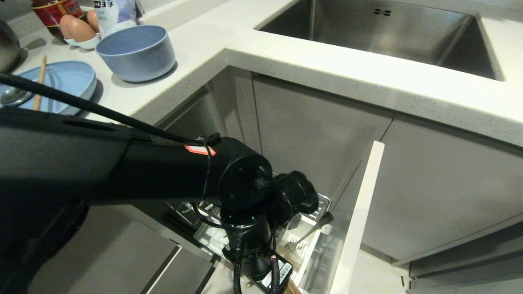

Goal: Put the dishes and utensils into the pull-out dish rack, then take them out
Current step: Pick up the chopsticks and place it in the cupboard

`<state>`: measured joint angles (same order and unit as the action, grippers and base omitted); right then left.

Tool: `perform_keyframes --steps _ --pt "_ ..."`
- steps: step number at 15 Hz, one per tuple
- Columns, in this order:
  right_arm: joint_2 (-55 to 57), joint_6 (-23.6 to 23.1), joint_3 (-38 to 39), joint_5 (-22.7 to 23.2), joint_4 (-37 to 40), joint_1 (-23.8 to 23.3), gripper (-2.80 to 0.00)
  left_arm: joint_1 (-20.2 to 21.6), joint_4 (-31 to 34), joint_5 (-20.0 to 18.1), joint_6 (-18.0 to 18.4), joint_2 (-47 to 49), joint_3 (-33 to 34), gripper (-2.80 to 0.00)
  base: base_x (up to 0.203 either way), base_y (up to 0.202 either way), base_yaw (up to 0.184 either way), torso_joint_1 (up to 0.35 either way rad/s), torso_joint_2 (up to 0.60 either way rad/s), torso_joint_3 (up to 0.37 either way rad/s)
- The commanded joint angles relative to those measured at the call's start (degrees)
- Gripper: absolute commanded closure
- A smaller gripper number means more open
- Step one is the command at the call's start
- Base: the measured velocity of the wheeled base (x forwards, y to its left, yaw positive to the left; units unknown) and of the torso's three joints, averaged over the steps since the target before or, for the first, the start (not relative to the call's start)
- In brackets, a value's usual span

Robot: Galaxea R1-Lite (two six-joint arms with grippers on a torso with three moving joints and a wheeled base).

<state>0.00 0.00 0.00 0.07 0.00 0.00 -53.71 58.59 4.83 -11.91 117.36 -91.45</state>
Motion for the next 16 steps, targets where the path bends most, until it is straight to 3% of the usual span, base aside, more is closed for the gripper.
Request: perform_keyframes --steps 1,4,5,12,16 --pt "0.0 0.0 0.0 0.0 0.0 0.0 0.00 -0.1 0.4 0.1 -0.2 -4.2 0.2 -2.80 0.000 0.000 0.000 0.000 0.00 0.000" --pt "0.0 0.0 0.0 0.0 0.0 0.0 0.00 -0.1 0.4 1.1 -0.7 -9.3 0.6 -2.80 0.000 0.000 0.000 0.000 0.00 0.000" --pt "0.0 0.0 0.0 0.0 0.0 0.0 0.00 -0.1 0.4 2.1 -1.0 -11.4 0.7 0.00 0.000 0.000 0.000 0.000 0.00 0.000" --pt "0.0 0.0 0.0 0.0 0.0 0.0 0.00 -0.2 -0.1 12.9 -5.8 -27.3 -1.1 0.00 0.000 0.000 0.000 0.000 0.00 0.000" --pt "0.0 0.0 0.0 0.0 0.0 0.0 0.00 0.2 -3.3 14.3 -9.4 -37.8 -6.2 0.00 0.000 0.000 0.000 0.000 0.00 0.000"
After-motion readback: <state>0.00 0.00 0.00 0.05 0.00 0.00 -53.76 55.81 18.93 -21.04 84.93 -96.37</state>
